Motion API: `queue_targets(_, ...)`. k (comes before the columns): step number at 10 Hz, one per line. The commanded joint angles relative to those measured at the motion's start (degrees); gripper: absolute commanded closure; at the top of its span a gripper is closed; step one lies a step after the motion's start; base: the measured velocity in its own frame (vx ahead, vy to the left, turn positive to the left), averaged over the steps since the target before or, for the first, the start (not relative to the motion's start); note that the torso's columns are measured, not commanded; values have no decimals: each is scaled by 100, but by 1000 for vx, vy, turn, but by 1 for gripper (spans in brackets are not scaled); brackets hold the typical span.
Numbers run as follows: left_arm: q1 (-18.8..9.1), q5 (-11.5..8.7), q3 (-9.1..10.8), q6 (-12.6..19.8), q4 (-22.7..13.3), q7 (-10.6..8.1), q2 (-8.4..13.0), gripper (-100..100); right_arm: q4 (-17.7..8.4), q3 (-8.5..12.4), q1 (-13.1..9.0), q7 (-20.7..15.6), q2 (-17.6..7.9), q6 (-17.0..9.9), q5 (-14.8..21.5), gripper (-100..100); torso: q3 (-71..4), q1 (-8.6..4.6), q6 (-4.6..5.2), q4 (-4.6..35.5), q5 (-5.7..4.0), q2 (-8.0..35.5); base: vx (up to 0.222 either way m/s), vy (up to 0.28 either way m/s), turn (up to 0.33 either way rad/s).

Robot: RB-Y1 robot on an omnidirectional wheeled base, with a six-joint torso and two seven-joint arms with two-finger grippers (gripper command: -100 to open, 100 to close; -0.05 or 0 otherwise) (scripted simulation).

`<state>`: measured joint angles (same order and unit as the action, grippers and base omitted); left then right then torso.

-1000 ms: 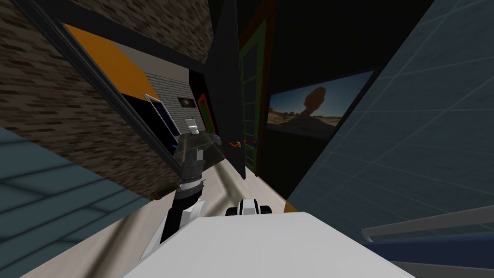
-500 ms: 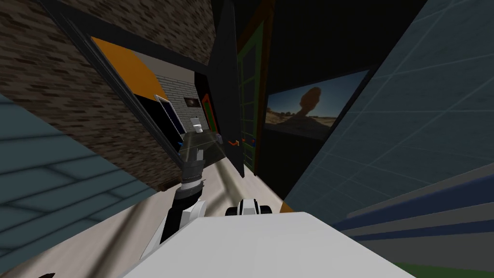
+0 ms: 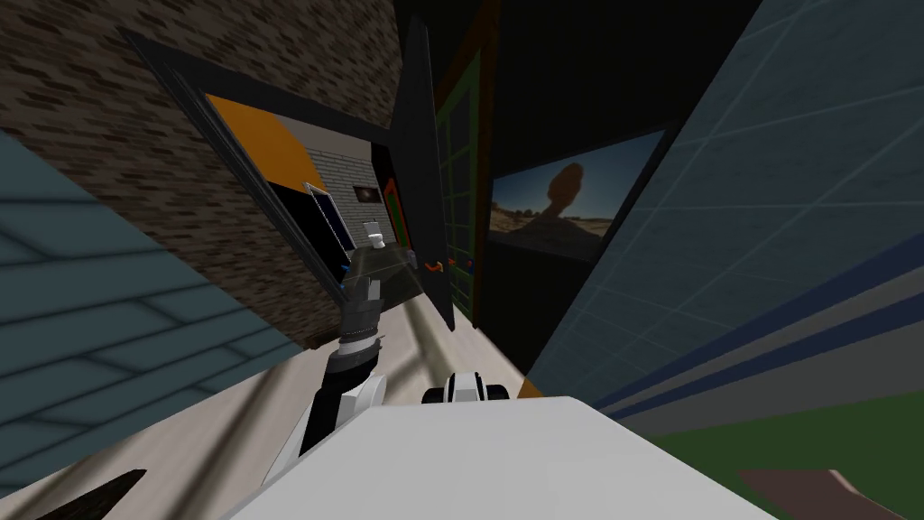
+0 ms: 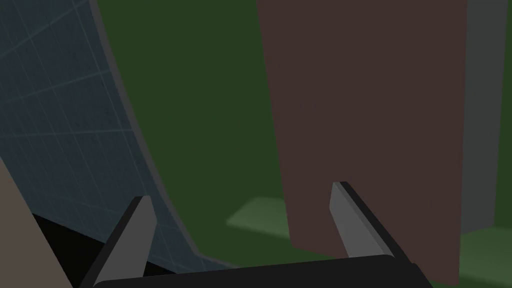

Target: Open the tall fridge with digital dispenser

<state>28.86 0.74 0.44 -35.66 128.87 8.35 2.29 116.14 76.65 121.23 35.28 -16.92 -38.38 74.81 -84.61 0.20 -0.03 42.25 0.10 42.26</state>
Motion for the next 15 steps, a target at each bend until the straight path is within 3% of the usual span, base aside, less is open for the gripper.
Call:
queue_targets(1,0,0,0,0,0,0,0,0,-74,247,-17,183,-42,-387,295,-100,9,-25,4,6,-12,10,-65,-133,159)
queue_targets(2,0,0,1,0,0,0,1,0,-74,247,-17,183,-42,-448,295,-100,13,-38,1,7,-16,15,-58,-124,80)
queue_targets(3,0,0,1,0,-1,0,1,0,-118,419,-19,296,-69,-661,479,-100,10,-31,4,7,-16,9,-90,-186,149)
queue_targets(4,-1,0,1,0,-1,0,1,0,-118,419,-19,296,-69,-741,479,-100,10,-44,1,6,-17,13,-77,-168,92)
queue_targets(5,0,0,1,0,-1,0,1,0,-158,588,-21,411,-95,-954,665,-100,7,-25,5,5,-14,3,-75,-158,166)
queue_targets(6,0,0,1,0,-1,0,1,0,-158,588,-21,411,-95,-1039,665,-100,0,-18,0,0,-9,-2,-60,-122,104)
queue_targets(7,1,0,1,0,-1,0,0,0,-192,753,-24,530,-119,-1225,852,-100,-2,-1,6,1,-4,-8,-63,-142,135)
queue_targets(8,0,0,1,0,0,0,1,0,-192,753,-24,530,-119,-1340,852,-100,-1,-13,2,0,-6,-4,-57,-118,105)
queue_targets(9,1,0,1,0,0,0,0,0,-220,913,-28,652,-141,-1535,1040,-100,2,-11,4,2,-9,-3,-59,-156,188)
queue_targets(10,0,0,1,0,0,0,1,0,-220,913,-28,652,-141,-1644,1040,-100,1,-28,0,1,-11,-1,-68,-130,105)
queue_targets(11,1,0,1,0,-1,0,0,0,-241,1069,-33,776,-162,-1826,1227,-100,6,-20,6,5,-12,4,-75,-119,229)
queue_targets(12,0,0,0,0,-1,0,1,0,-241,1069,-33,776,-162,-1948,1227,-100,6,-18,0,4,-10,7,-63,-106,97)
queue_targets(15,1,0,1,0,0,0,0,0,-263,1363,-48,1028,-196,-2446,1595,-100,6,-19,7,5,-10,4,-80,-115,162)
